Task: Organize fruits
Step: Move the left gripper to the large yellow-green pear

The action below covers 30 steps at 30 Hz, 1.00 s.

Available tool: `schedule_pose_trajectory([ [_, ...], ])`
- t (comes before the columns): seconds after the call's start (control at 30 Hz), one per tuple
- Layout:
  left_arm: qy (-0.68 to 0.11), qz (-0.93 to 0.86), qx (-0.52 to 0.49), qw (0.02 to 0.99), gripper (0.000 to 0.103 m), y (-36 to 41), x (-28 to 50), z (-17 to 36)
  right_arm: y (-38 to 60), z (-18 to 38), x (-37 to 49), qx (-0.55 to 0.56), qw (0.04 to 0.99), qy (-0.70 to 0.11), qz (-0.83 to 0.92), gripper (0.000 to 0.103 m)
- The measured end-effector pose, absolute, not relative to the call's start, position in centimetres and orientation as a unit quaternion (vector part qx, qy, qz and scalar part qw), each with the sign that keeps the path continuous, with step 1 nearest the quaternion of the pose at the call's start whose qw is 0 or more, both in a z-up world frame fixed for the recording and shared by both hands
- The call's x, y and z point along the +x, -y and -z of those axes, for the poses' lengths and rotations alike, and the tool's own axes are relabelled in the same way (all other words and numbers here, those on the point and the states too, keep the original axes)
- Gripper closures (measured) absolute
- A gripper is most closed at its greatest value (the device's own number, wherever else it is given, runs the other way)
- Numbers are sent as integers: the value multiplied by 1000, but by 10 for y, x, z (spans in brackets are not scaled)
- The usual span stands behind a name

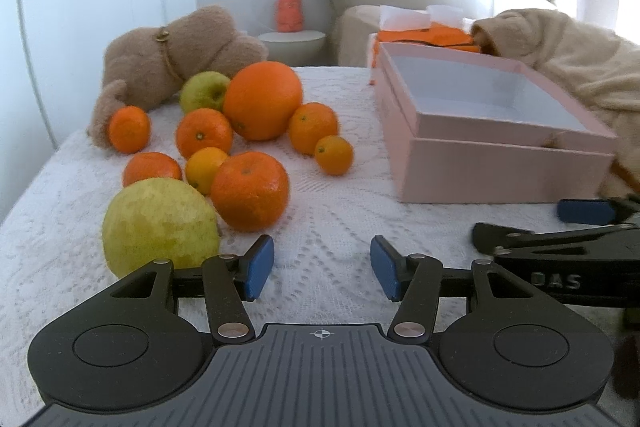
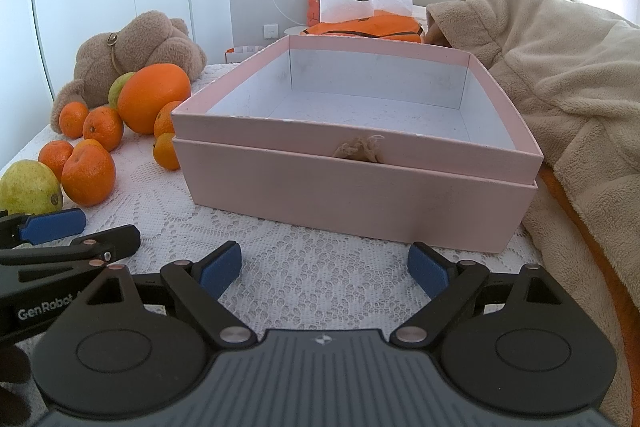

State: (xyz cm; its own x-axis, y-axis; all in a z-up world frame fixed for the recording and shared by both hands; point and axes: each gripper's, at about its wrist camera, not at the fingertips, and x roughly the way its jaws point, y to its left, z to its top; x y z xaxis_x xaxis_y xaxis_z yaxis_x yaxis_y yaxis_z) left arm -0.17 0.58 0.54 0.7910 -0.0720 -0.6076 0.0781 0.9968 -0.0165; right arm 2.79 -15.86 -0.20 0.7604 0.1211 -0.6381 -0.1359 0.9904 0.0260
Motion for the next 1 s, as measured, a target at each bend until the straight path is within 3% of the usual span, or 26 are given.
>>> schedule_pose_trajectory([
  [0.2, -280, 97, -21, 955, 44, -26, -27, -47, 149, -4, 28, -9, 926, -374, -41, 11],
  [0.33, -246, 53, -31, 967, 44, -63, -28, -71, 149, -4, 37, -4, 920, -390, -46, 4],
  [0.6, -278, -44, -96, 955, 45, -147, -15, -62, 147, -1, 36, -5, 922, -384, -48, 0],
  [0.67, -280, -38, -105, 953, 45, -153, -16, -60, 144, -3, 35, -15, 922, -384, -45, 2],
  [0.8, -287, -41, -83, 954, 45, -152, -12, -55, 126, -11, 24, -33, 929, -366, -50, 16],
  [1.0, -298, -50, -81, 950, 45, -155, -13, -45, 84, -36, 2, -44, 933, -319, -158, 16],
])
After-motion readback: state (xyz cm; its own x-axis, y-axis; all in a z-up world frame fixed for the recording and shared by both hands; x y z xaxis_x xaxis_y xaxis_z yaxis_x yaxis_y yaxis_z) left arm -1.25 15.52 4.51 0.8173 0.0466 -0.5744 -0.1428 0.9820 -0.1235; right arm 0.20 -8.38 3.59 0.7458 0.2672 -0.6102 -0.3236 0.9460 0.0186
